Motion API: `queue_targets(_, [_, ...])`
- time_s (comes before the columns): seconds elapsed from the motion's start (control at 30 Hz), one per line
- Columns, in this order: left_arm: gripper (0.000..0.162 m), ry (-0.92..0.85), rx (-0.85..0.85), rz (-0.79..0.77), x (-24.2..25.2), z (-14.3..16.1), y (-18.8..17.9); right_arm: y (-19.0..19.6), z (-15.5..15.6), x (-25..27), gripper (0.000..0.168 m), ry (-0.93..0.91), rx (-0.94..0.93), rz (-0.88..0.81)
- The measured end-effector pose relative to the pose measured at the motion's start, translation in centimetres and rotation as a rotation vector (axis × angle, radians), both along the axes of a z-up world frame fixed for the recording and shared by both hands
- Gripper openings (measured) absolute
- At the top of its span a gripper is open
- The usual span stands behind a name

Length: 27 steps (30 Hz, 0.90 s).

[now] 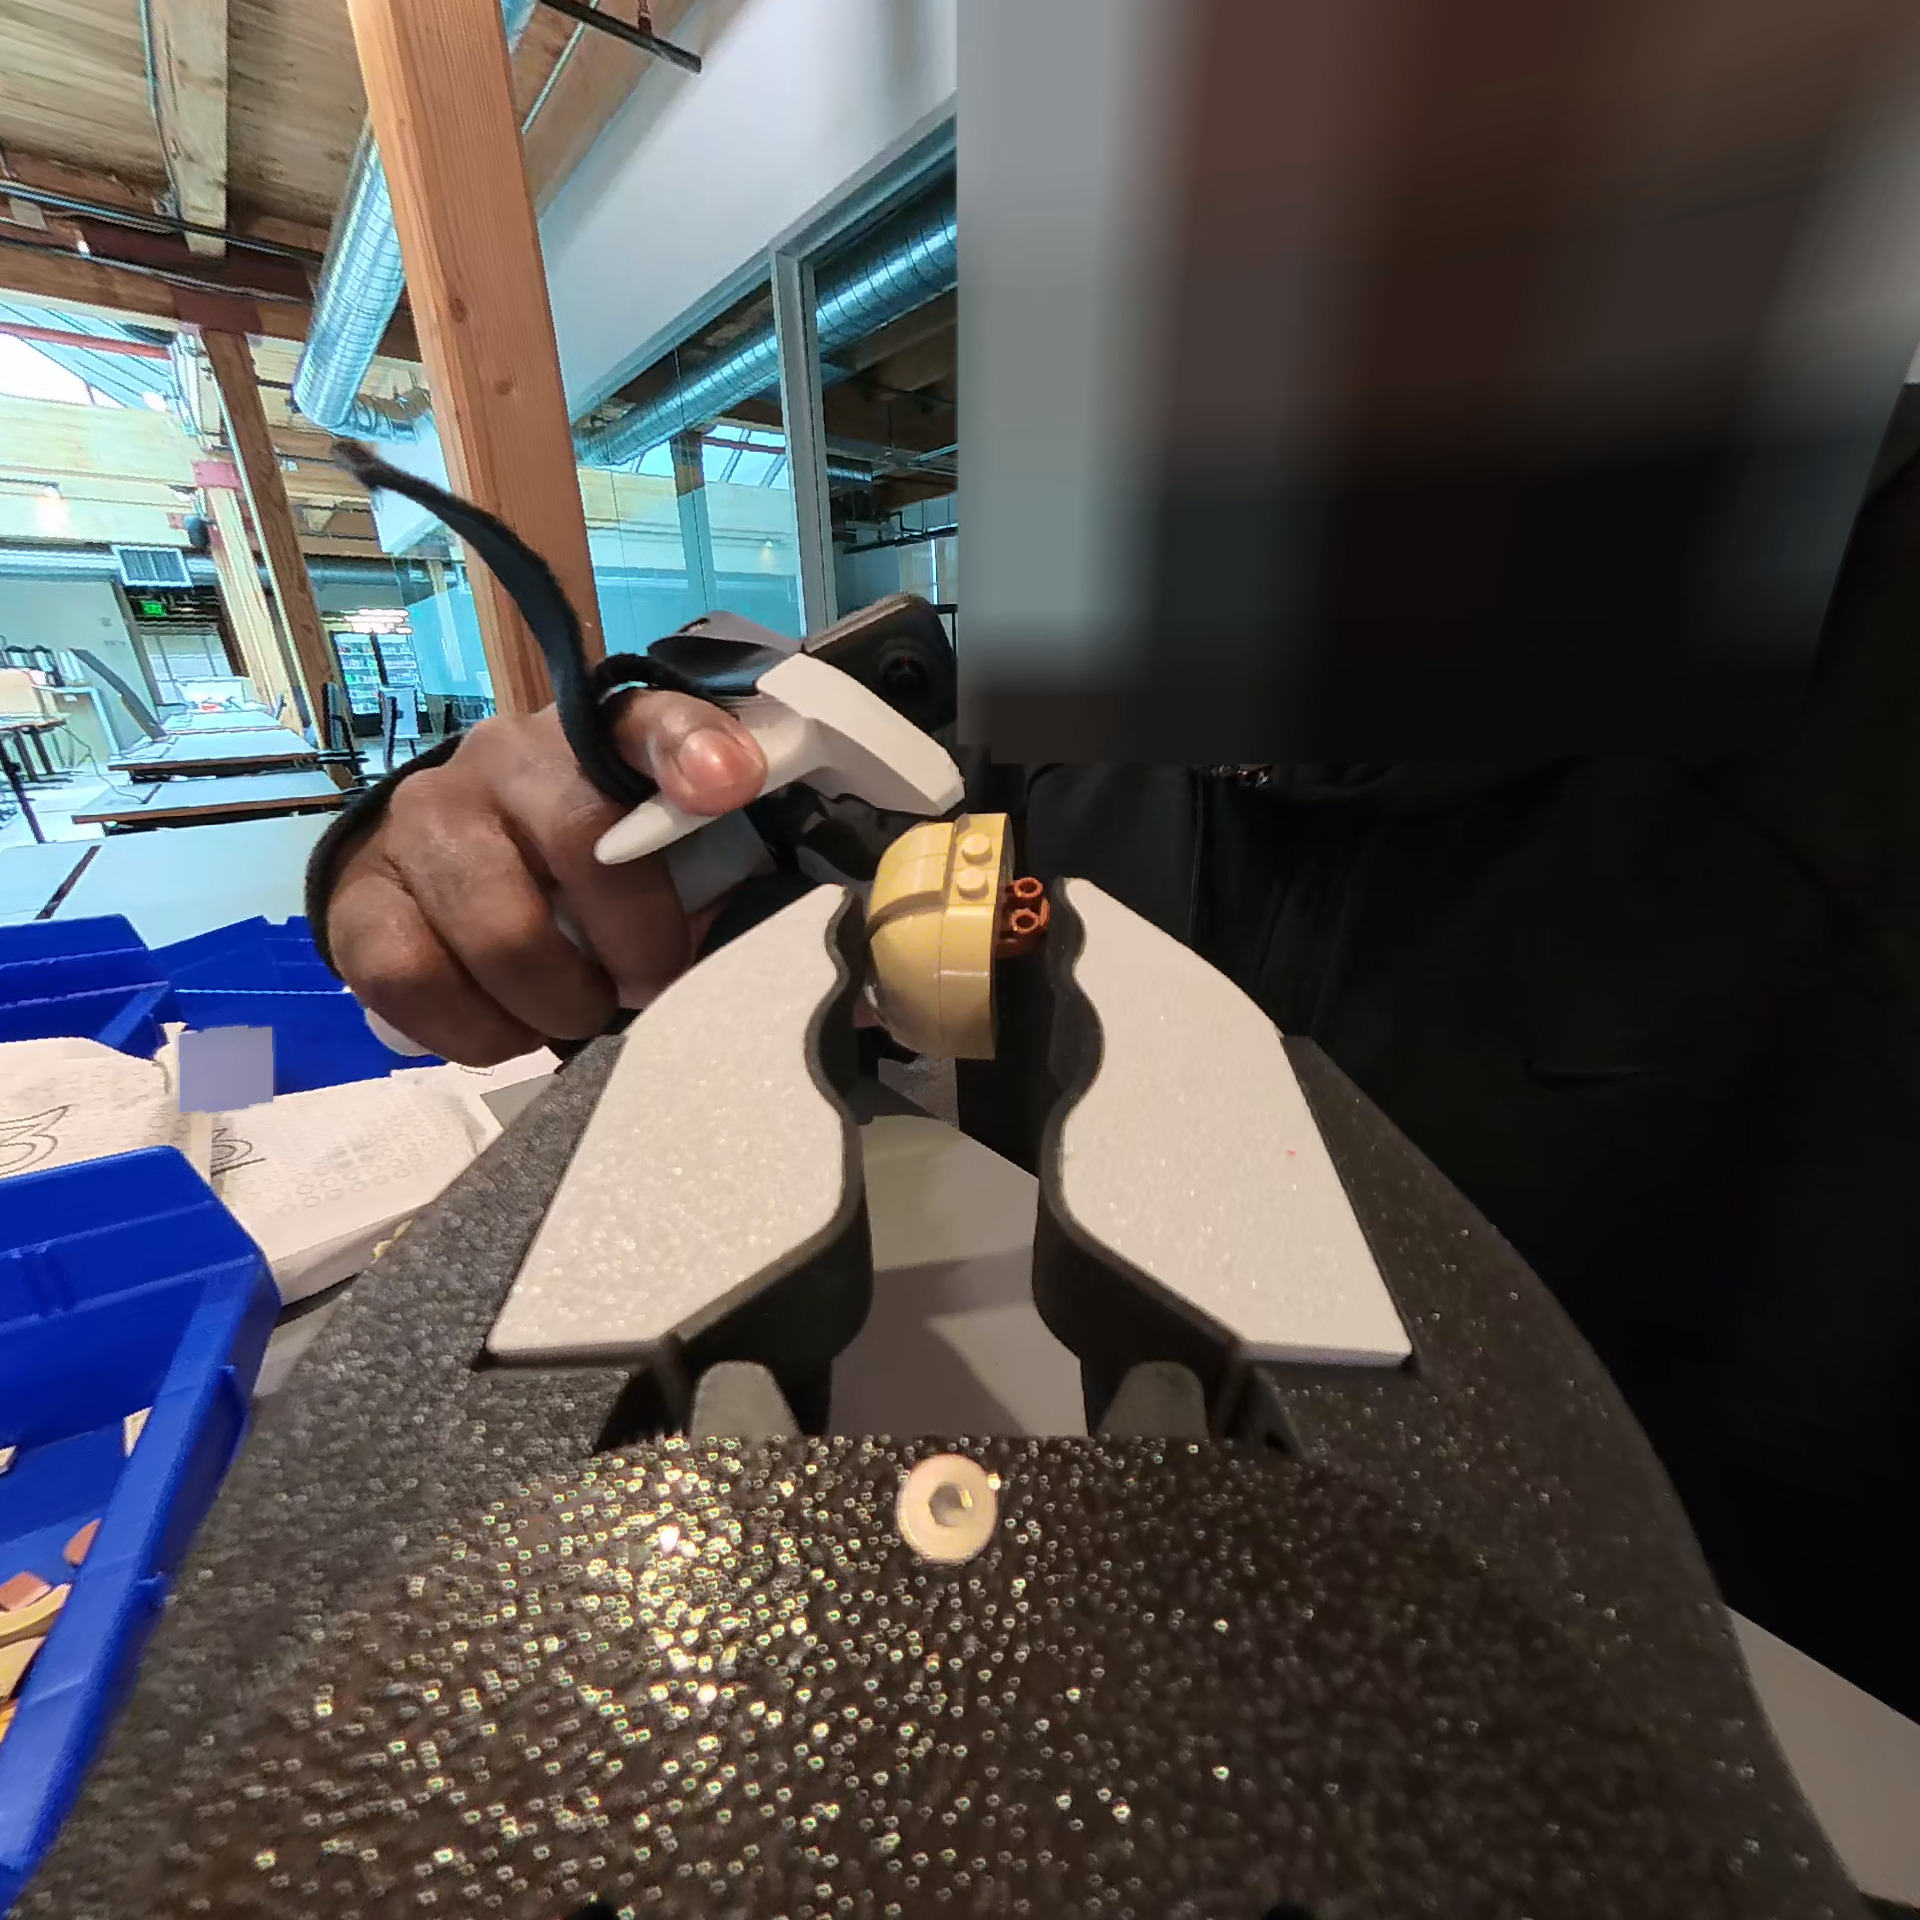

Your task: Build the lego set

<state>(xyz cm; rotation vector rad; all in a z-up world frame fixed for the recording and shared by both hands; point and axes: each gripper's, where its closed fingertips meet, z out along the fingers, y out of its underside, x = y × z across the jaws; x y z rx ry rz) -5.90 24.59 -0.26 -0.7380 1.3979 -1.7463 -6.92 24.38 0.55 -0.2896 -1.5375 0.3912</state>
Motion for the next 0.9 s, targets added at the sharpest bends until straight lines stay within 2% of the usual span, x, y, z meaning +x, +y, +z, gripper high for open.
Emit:
queue_targets(0.5, [0.033,0.033,0.015,-0.004,0.47,-0.62,-0.28,-0.17,-0.37,0.24,0.018,-0.037,-0.030,0.029])
queue_targets(0.7, [0.033,0.022,-0.029,0.002,0.38,-0.41,0.02,0.11,-0.27,0.19,0.018,-0.006,-0.012,0.011])
queue_targets(0.9, [0.035,0.001,-0.024,0.076,0.49,-0.26,0.47,0.68,0.01,0.03,0.018,0.025,-0.021,-0.022])
